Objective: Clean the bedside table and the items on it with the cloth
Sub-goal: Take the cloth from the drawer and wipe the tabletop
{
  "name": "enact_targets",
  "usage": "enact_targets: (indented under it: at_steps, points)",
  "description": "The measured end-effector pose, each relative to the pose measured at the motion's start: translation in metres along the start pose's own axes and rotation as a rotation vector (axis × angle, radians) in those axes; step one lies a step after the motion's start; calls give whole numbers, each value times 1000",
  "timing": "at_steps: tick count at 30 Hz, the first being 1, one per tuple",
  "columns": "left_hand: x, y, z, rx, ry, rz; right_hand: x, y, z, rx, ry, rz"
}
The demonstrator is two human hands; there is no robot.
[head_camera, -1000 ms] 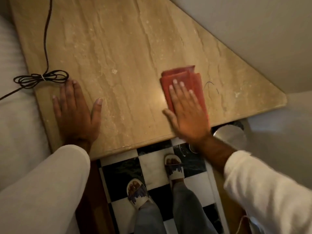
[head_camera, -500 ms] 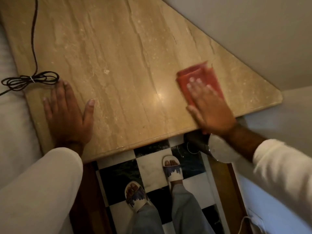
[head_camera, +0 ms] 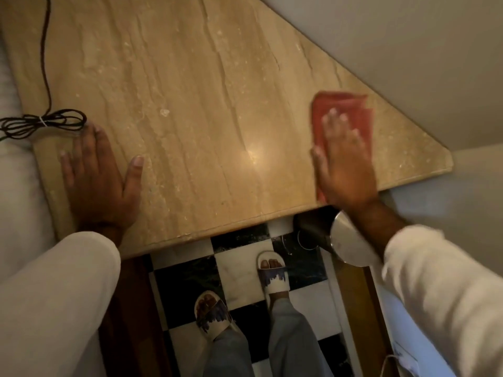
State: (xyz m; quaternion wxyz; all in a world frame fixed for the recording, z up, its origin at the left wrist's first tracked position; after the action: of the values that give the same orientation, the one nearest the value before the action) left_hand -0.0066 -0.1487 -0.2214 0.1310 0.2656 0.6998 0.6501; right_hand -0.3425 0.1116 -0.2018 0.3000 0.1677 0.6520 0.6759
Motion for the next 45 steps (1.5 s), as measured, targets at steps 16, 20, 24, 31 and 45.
enact_targets:
  at_steps: [16,20,24,31,45]
  points:
    - [4,-1,-1,-77,21,-75,73,2,16,204,-349,-37]
    - [8,1,1,-114,27,-93,36,-1,-4,173,-301,-24]
    - [4,1,-1,-121,27,-89,-71,1,-78,86,-36,-18]
    - [1,0,-4,-140,24,-64,-324,-28,-197,-34,364,-31]
    - [-2,-1,-3,-130,28,-40,-236,-14,-170,-9,324,-48]
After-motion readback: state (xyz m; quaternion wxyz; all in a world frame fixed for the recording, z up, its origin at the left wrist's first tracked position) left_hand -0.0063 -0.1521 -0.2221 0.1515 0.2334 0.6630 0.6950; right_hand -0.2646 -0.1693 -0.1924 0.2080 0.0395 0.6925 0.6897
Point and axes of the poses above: each hand's wrist, its own z-axis away from the middle knuckle, its own y-axis out of the back of the hand, x = y × z, the point moved 6 cm from there along -z, towards the middle knuckle, and after that the axes turned 2 degrees about x, right-handed, at the moved point
